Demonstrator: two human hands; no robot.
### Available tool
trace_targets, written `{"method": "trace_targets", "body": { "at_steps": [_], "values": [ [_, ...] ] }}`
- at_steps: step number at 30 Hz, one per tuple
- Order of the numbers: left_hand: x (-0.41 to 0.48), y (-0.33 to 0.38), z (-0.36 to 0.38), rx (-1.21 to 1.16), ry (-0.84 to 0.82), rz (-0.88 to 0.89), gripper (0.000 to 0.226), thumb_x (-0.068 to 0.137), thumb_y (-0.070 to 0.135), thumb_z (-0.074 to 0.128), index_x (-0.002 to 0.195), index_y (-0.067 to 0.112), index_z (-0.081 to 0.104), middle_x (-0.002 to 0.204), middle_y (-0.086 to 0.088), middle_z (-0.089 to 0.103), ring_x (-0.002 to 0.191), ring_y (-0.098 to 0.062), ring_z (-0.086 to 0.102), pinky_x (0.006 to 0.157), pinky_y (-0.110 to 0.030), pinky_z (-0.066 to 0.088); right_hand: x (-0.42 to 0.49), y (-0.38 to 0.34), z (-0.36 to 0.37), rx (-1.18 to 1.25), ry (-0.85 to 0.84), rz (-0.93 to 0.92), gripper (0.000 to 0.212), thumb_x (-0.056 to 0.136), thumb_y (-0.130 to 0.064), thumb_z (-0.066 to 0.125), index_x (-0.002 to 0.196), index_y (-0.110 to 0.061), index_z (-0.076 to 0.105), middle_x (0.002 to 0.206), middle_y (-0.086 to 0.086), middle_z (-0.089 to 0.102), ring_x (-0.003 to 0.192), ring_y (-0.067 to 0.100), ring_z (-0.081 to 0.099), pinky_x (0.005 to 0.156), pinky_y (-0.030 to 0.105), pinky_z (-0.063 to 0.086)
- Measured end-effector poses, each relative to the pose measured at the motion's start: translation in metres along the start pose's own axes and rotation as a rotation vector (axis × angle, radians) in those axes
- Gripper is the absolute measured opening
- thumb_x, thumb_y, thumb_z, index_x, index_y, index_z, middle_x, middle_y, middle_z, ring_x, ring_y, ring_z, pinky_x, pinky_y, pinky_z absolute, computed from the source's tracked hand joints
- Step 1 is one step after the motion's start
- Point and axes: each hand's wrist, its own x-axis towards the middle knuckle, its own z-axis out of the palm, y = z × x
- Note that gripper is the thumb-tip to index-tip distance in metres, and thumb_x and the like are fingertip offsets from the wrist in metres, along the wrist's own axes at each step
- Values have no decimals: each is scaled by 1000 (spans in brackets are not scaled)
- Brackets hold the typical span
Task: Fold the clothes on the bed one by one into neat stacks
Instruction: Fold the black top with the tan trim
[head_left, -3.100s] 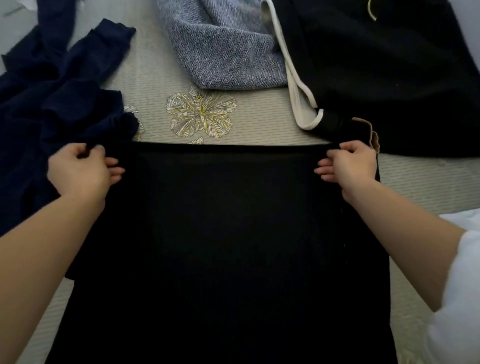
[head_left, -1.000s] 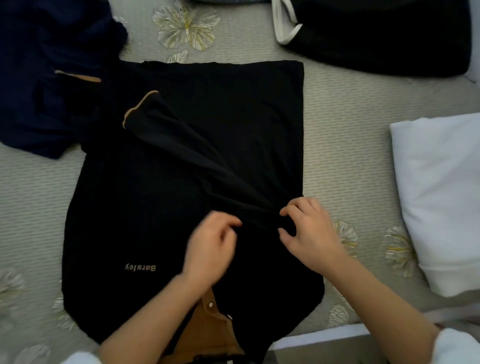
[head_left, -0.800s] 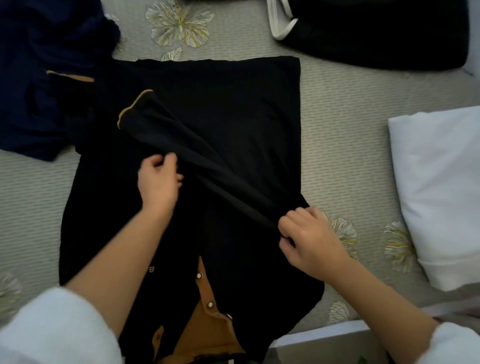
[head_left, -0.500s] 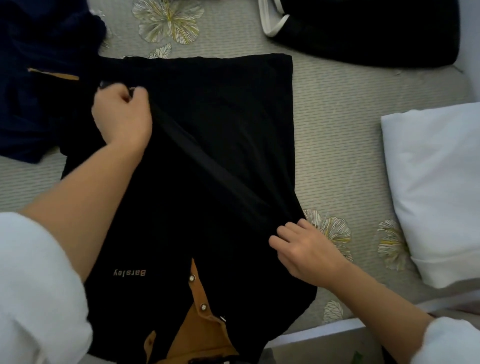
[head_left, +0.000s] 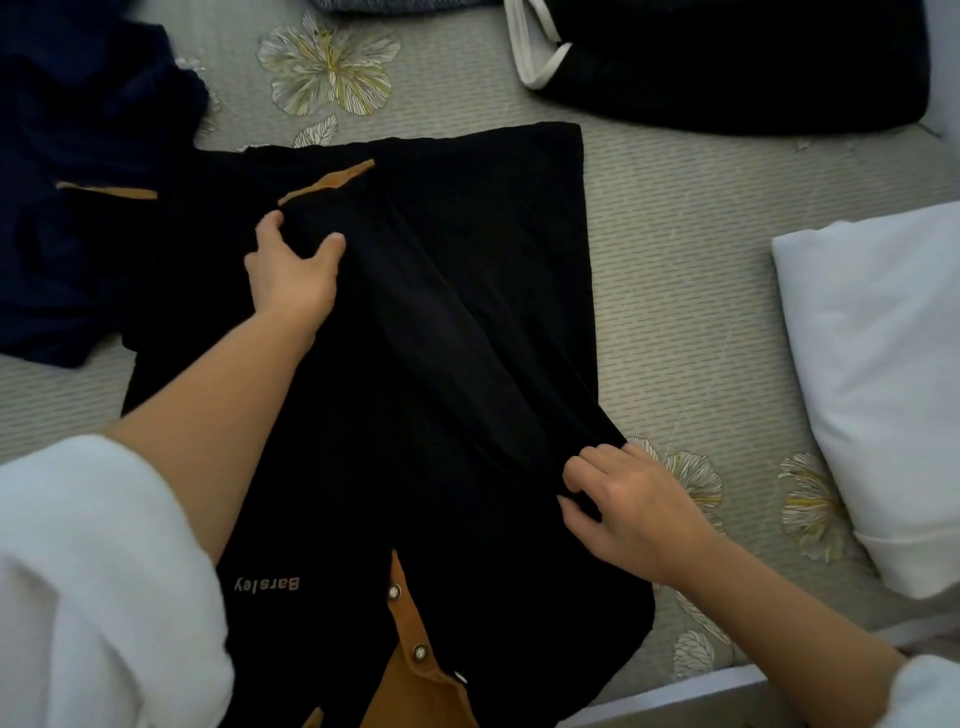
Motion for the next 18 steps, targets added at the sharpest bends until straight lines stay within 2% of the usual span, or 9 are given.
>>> {"method": "trace_targets", "body": {
  "at_steps": [2,4,6,9,11,13,15,18],
  "values": [
    [3,3,5,32,0,40,76,86,45,62,149,29,24,144,-8,41,130,-25,43,106,-34,37,1,1,0,11,-1,13,18,75,-24,70,69,-15,55,60,-6,50,55,13,49,54,28,42],
    [10,8,8,107,5,57,72,87,44,61,148,30,26,144,-8,43,132,-26,41,105,-34,34,3,2,0,12,-7,7,17,76,-26,66,68,-16,55,59,-7,49,53,12,48,54,26,42],
    [17,14,9,189,27,100,53,88,39,62,138,27,46,138,-7,51,128,-25,46,101,-32,38,5,2,-1,-7,-18,-3,18,78,-30,59,66,-17,55,58,-8,49,52,11,48,53,25,42],
    [17,19,8,154,126,115,25,87,32,64,109,23,71,116,-4,67,108,-19,60,84,-24,42,8,1,-1,-28,-61,-9,21,73,-28,71,65,-17,55,58,-7,52,51,12,50,52,27,45],
    [16,22,3,-107,127,88,21,84,30,67,101,21,74,101,0,71,94,-12,64,84,-24,49,10,1,-2,-42,-72,-14,23,71,-27,75,65,-17,55,58,-7,52,51,12,50,51,27,44],
    [16,23,-11,-506,87,-11,16,83,27,68,96,20,73,88,4,71,81,-7,66,77,-27,57,10,3,-3,-65,-42,-49,20,72,-25,73,65,-17,56,59,-5,52,51,13,50,52,27,42],
    [16,13,-28,-806,41,-136,9,87,22,63,95,21,66,93,4,72,83,-9,69,70,-26,57,7,3,-4,-80,-10,-88,19,74,-24,71,65,-16,56,59,-4,51,53,15,50,53,29,42],
    [9,-17,-47,-939,-9,-318,10,95,16,51,100,18,59,112,0,67,99,-14,65,86,-33,54,4,2,-5,-112,-17,-134,22,75,-28,69,62,-17,56,60,-5,51,56,15,51,58,31,46]
  ]
}}
